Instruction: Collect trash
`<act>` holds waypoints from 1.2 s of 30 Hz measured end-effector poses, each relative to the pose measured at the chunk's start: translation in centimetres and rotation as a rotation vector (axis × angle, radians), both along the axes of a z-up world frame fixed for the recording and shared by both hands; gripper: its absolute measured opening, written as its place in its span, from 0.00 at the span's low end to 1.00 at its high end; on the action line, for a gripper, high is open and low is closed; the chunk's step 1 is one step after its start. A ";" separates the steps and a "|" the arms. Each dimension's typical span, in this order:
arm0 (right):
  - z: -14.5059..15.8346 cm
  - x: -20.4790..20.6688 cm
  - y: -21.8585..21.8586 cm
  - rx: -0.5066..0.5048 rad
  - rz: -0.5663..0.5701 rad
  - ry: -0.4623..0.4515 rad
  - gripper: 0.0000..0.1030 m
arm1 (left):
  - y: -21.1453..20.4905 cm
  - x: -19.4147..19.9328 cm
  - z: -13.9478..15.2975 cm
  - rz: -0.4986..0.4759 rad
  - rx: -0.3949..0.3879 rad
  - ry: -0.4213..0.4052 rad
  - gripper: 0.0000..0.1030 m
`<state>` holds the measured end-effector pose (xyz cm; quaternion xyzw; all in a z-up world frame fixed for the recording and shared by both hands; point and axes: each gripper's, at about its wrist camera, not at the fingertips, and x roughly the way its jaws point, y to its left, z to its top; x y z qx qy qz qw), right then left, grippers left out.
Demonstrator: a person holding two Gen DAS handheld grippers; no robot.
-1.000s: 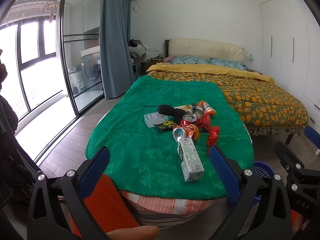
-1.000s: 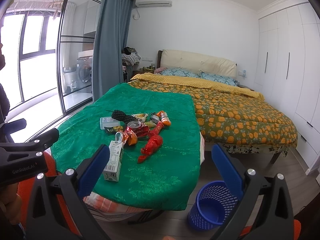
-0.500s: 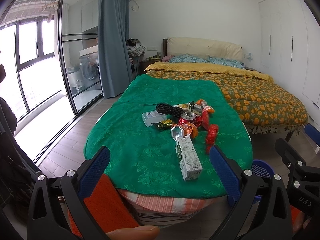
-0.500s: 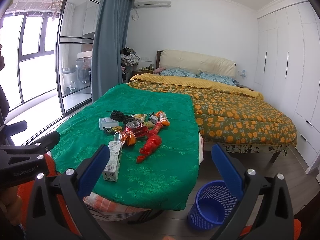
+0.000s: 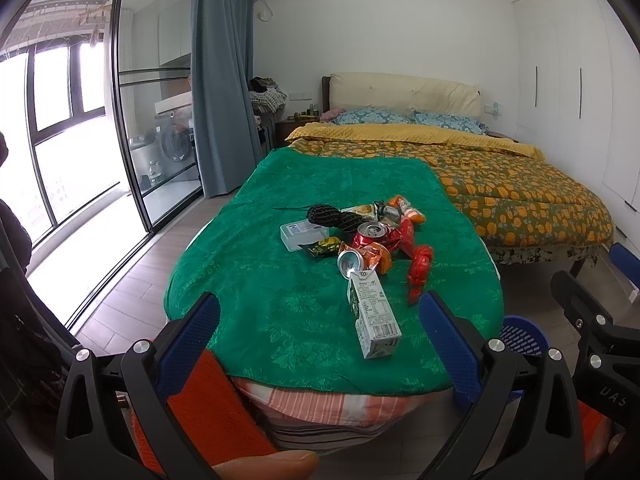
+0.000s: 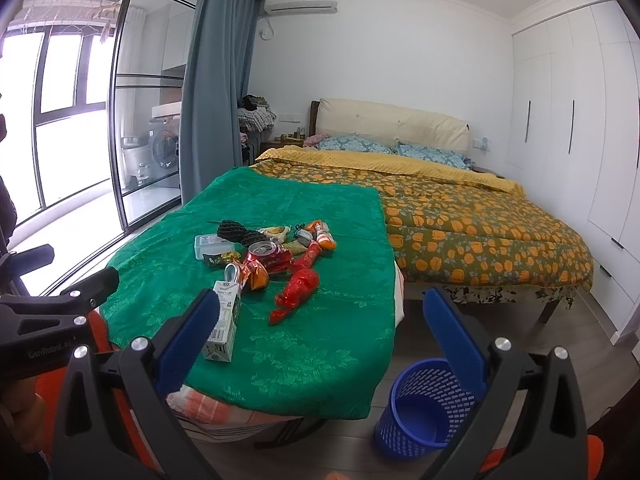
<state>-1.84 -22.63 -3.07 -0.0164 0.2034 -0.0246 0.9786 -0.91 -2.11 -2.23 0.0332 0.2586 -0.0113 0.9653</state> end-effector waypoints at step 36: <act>-0.9 0.6 -2.0 0.022 -0.053 0.028 0.96 | -3.2 6.2 -5.4 -0.148 0.003 0.187 0.96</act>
